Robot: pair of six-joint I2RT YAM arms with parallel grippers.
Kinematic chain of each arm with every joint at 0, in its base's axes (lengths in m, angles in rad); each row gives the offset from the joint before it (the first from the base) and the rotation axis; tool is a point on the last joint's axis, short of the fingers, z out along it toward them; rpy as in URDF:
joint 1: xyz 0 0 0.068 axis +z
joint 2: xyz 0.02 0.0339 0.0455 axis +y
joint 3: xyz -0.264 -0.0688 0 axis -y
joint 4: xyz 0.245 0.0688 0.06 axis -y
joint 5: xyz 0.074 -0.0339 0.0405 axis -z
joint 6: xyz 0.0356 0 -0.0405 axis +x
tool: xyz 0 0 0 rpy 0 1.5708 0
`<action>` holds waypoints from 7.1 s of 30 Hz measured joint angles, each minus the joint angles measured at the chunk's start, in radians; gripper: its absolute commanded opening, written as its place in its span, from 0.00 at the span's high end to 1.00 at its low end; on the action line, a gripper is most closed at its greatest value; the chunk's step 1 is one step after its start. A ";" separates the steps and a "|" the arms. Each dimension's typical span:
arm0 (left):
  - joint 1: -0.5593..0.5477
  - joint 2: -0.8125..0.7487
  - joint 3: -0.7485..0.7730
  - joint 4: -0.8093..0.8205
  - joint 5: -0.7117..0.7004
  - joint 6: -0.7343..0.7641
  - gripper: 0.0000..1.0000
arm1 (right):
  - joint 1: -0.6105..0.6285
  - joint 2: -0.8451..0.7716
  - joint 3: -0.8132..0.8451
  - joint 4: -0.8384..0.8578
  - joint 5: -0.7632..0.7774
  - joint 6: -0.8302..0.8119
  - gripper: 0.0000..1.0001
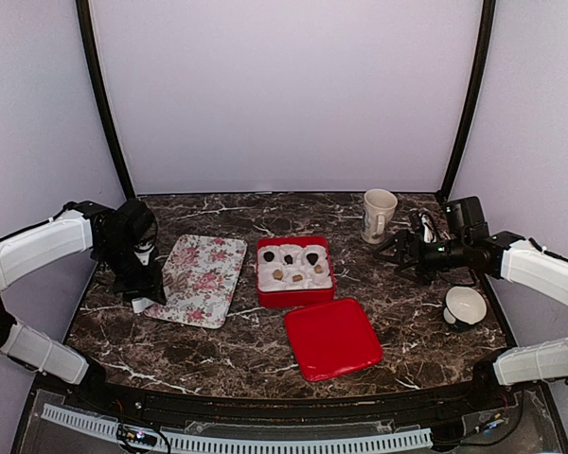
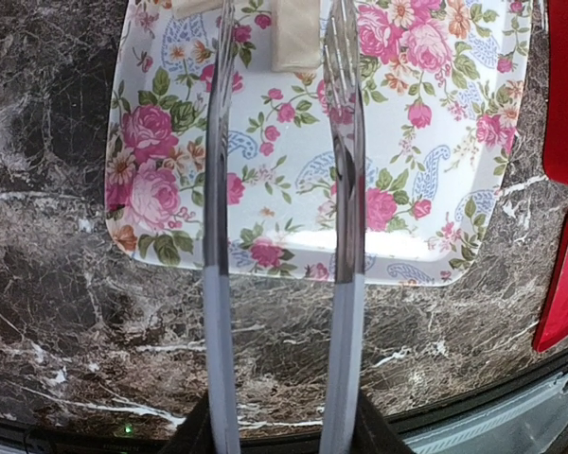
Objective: Pack the chocolate
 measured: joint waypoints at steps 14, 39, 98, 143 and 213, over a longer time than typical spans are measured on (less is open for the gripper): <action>0.004 0.029 0.071 -0.002 0.005 0.058 0.75 | 0.000 -0.006 0.000 0.000 0.008 0.008 0.00; -0.129 0.187 0.330 0.226 0.410 0.256 0.77 | 0.000 -0.034 -0.011 0.003 0.009 0.018 0.00; -0.319 0.497 0.488 0.142 0.330 0.541 0.64 | 0.000 -0.084 -0.034 -0.010 0.034 0.055 0.00; 0.169 -0.066 0.023 -0.027 0.037 0.049 0.58 | 0.000 -0.042 -0.036 0.021 -0.011 0.012 0.00; -0.189 0.129 0.319 0.109 0.277 0.101 0.70 | 0.000 -0.091 -0.049 0.013 0.014 0.037 0.00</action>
